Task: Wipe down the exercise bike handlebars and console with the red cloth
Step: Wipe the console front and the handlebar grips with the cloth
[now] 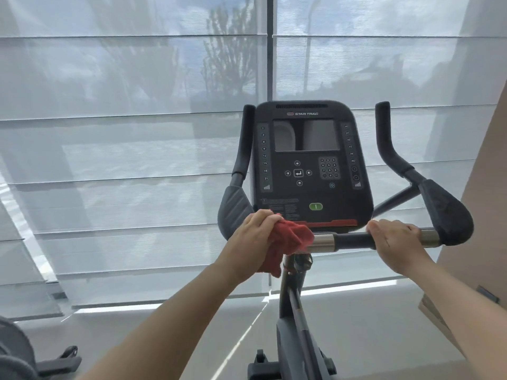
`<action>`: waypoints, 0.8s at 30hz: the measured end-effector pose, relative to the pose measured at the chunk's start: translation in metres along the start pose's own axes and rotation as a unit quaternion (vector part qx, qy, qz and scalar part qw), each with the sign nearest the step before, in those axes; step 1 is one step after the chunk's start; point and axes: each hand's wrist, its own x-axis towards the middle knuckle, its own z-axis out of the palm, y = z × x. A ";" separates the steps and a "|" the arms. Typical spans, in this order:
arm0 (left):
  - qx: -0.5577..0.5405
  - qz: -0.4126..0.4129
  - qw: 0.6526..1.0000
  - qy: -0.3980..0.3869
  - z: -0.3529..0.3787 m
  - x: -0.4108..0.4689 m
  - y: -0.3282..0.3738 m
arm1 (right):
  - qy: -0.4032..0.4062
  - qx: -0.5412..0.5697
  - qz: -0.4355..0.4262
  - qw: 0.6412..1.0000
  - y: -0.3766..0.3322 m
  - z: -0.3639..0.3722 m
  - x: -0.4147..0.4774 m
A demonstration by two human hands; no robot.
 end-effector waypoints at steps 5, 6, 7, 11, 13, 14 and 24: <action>-0.050 -0.124 0.982 0.136 -0.040 -0.001 -0.027 | 0.013 -0.018 -0.002 1.000 0.002 0.004 0.001; -0.044 -0.149 0.976 0.151 -0.045 -0.003 -0.034 | 0.014 -0.017 -0.001 1.000 0.001 0.005 0.002; -0.045 -0.175 0.971 0.155 -0.047 -0.004 -0.039 | 0.016 -0.016 0.000 1.000 0.001 0.005 0.002; -0.061 -0.215 0.974 0.042 -0.022 -0.013 -0.035 | 0.026 -0.013 0.010 1.000 -0.001 0.005 0.002; -0.052 -0.214 0.975 0.017 -0.005 -0.019 -0.028 | 0.029 -0.015 0.008 0.999 -0.002 0.004 0.002; -0.048 -0.218 0.975 0.022 -0.001 -0.020 -0.026 | 0.031 -0.014 0.007 0.999 -0.003 0.004 0.002; -0.036 -0.163 0.986 0.022 0.009 -0.046 -0.013 | 0.034 -0.015 0.003 0.999 -0.005 0.002 0.002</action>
